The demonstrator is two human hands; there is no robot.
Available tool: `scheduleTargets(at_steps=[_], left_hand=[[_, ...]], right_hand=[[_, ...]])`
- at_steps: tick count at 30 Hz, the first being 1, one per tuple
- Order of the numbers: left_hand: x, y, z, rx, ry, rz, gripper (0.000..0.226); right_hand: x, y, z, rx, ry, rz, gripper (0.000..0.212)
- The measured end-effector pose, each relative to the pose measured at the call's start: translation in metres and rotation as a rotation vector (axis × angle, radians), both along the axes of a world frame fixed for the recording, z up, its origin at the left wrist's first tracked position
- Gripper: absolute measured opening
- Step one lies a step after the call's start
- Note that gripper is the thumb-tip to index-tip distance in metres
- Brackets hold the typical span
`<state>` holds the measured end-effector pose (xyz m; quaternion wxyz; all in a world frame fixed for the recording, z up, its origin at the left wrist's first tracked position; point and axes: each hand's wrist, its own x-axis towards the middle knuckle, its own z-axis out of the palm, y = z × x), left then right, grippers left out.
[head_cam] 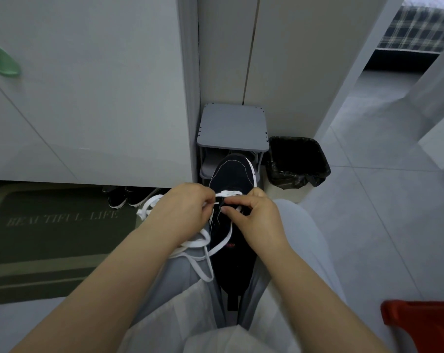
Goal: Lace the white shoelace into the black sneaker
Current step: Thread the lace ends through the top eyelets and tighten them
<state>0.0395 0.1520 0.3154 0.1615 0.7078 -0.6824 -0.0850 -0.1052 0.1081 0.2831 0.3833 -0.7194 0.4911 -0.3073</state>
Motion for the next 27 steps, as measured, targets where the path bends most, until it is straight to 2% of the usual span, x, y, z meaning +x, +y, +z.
scheduleTargets(at_steps=[7, 13, 17, 20, 23, 27], left_hand=[[-0.008, -0.013, 0.005, 0.114, -0.168, -0.055, 0.023], [-0.008, -0.001, -0.016, -0.018, 0.056, -0.036, 0.022], [-0.005, 0.001, -0.015, -0.036, 0.074, -0.018, 0.042], [-0.007, 0.003, -0.011, -0.127, 0.089, 0.063, 0.045], [-0.008, 0.003, -0.009, -0.158, 0.08, 0.115, 0.045], [-0.009, -0.003, -0.01, -0.07, 0.05, 0.098, 0.054]], right_hand=[[0.003, 0.0, -0.002, -0.004, 0.021, 0.009, 0.019], [0.007, 0.0, 0.0, -0.027, 0.102, -0.026, 0.011], [0.008, 0.004, 0.005, -0.13, 0.246, 0.015, 0.009], [-0.001, 0.007, 0.009, -0.201, 0.282, 0.04, 0.012], [-0.021, 0.003, 0.017, -0.208, 0.204, 0.006, 0.007], [-0.047, -0.001, 0.027, -0.019, -0.139, -0.001, 0.015]])
